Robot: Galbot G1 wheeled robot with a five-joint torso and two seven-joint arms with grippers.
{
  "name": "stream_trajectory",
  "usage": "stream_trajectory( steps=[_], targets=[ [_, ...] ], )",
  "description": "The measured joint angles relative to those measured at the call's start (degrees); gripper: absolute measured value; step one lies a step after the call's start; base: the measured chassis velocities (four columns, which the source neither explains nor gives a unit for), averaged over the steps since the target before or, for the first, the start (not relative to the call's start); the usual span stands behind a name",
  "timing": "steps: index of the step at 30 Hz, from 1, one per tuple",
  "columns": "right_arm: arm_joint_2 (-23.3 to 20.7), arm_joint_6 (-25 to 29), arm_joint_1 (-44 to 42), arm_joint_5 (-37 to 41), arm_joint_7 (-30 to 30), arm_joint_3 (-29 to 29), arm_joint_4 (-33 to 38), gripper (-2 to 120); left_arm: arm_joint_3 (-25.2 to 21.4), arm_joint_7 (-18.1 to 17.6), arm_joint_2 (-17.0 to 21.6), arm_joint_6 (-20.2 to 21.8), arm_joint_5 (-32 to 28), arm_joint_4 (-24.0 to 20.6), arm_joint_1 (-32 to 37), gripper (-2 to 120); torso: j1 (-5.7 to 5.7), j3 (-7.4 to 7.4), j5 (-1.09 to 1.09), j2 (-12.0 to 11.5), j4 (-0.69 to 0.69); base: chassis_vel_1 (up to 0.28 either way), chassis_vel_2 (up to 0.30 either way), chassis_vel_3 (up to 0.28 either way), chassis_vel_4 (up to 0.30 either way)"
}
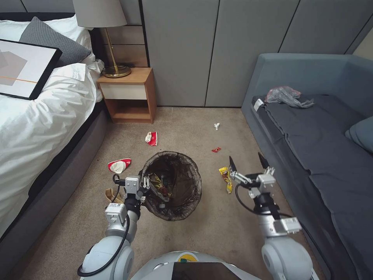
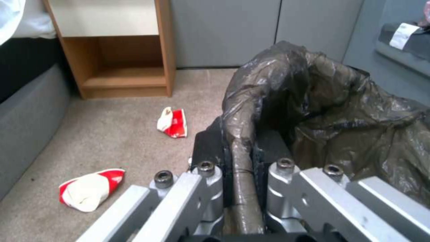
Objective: Pick up the trash bin, then pick up the garbage from the floor and place it into the trash bin.
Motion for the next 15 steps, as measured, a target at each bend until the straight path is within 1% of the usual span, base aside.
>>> stream_trajectory(
  steps=[1,2,4,6,8,9,10,11,12,13,15],
  targets=[
    [-0.6,-1.1,2.0,0.8,0.3,-0.1,-0.7,100,0.0,0.0,0.1,0.0,0.0,0.0,0.1,7,0.00,0.00,-0.01,0.0,0.01,0.000,0.000,0.000,0.000],
    [-0.6,-1.1,2.0,0.8,0.3,-0.1,-0.7,100,0.0,0.0,0.1,0.0,0.0,0.0,0.1,7,0.00,0.00,-0.01,0.0,0.01,0.000,0.000,0.000,0.000],
    [-2.0,-4.2,7.4,3.5,1.4,-0.9,-3.5,100,-0.3,0.0,0.3,0.0,0.0,0.0,0.3,7,0.00,0.00,0.00,0.0,0.02,0.000,0.000,0.000,0.000],
    [-2.4,-5.2,8.8,4.3,1.7,-1.2,-4.5,100,-0.4,0.0,0.3,0.0,0.0,0.0,0.4,7,0.00,0.00,0.00,0.0,0.02,0.000,0.000,0.000,0.000],
    [-3.8,-9.5,13.0,7.8,3.2,-2.6,-8.1,100,-0.5,0.0,0.3,-0.1,0.0,0.0,0.7,7,0.00,0.01,0.01,0.0,0.02,0.000,0.000,0.000,0.000],
    [-3.8,-9.5,13.0,7.8,3.2,-2.6,-8.1,100,-0.5,0.0,0.3,-0.1,0.0,0.0,0.7,7,0.00,0.01,0.01,0.0,0.02,0.000,0.000,0.000,0.000],
    [-5.0,-14.3,16.6,12.1,5.0,-4.0,-11.5,100,-0.6,0.0,0.3,-0.1,0.2,0.0,0.7,7,0.00,0.00,0.00,0.0,0.00,0.000,0.000,0.000,0.000],
    [-5.4,-15.6,18.0,13.2,5.6,-4.6,-13.1,100,-0.6,0.1,0.3,-0.1,0.2,0.1,0.8,7,0.00,0.01,0.00,0.0,0.01,0.000,0.000,0.000,0.000],
    [-6.1,-16.7,19.9,14.1,6.0,-5.3,-15.7,100,-0.6,0.1,0.2,-0.1,0.3,0.2,0.8,7,0.00,0.01,0.01,0.0,0.00,0.000,0.000,0.000,0.000],
    [-6.1,-16.7,19.9,14.1,6.0,-5.3,-15.7,100,-0.6,0.1,0.2,-0.1,0.3,0.2,0.8,7,0.00,0.01,0.01,0.0,0.00,0.000,0.000,0.000,0.000],
    [-7.4,-17.5,23.7,14.8,6.4,-6.6,-20.6,100,-0.5,0.1,0.1,-0.2,0.6,0.4,1.0,7,0.00,0.01,0.02,0.0,0.01,0.000,0.000,0.000,0.000]
  ],
)
